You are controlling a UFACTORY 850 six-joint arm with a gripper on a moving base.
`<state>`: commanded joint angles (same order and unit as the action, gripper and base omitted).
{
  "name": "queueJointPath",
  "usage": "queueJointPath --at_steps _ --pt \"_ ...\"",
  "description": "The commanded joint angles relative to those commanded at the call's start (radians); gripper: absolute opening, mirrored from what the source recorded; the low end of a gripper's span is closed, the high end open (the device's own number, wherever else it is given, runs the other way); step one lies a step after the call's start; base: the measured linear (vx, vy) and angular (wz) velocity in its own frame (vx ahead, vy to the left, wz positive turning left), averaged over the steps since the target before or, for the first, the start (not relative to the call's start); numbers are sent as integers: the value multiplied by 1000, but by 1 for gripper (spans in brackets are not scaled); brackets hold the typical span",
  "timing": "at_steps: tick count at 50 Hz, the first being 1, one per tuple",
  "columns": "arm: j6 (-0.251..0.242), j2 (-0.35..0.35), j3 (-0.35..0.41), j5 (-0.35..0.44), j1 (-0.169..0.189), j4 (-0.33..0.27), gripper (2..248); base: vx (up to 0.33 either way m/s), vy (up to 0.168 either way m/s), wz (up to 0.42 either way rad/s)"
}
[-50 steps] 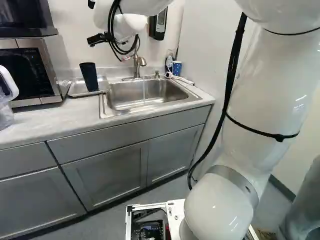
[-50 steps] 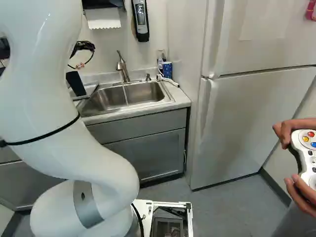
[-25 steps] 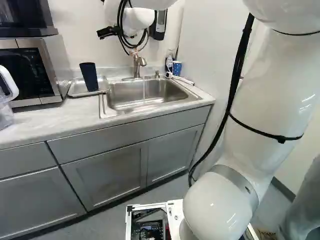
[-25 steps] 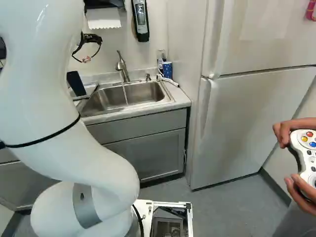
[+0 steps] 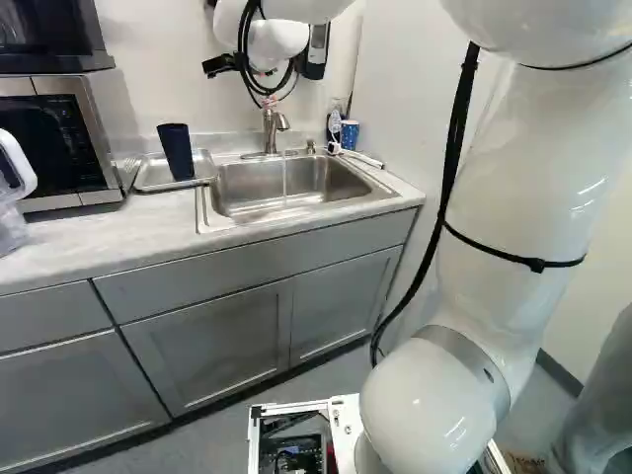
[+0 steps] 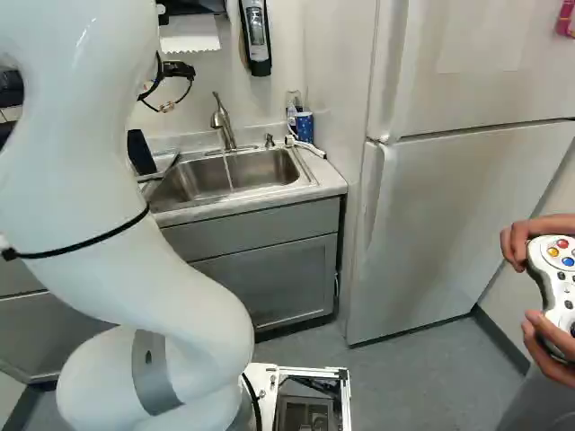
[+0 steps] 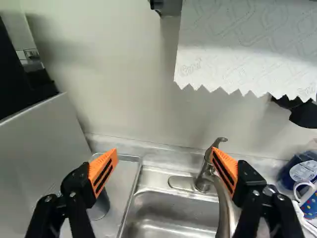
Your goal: Rinse the cup and place it in the tray
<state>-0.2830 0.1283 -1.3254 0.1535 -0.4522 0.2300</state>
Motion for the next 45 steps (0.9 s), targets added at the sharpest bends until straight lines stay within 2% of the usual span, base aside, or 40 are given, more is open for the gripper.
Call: queueJointPath --at_steps 24,45 --pt "0 10 31 35 4 0 247 0 0 0" --pt "0 21 27 104 56 10 247 0 0 0"
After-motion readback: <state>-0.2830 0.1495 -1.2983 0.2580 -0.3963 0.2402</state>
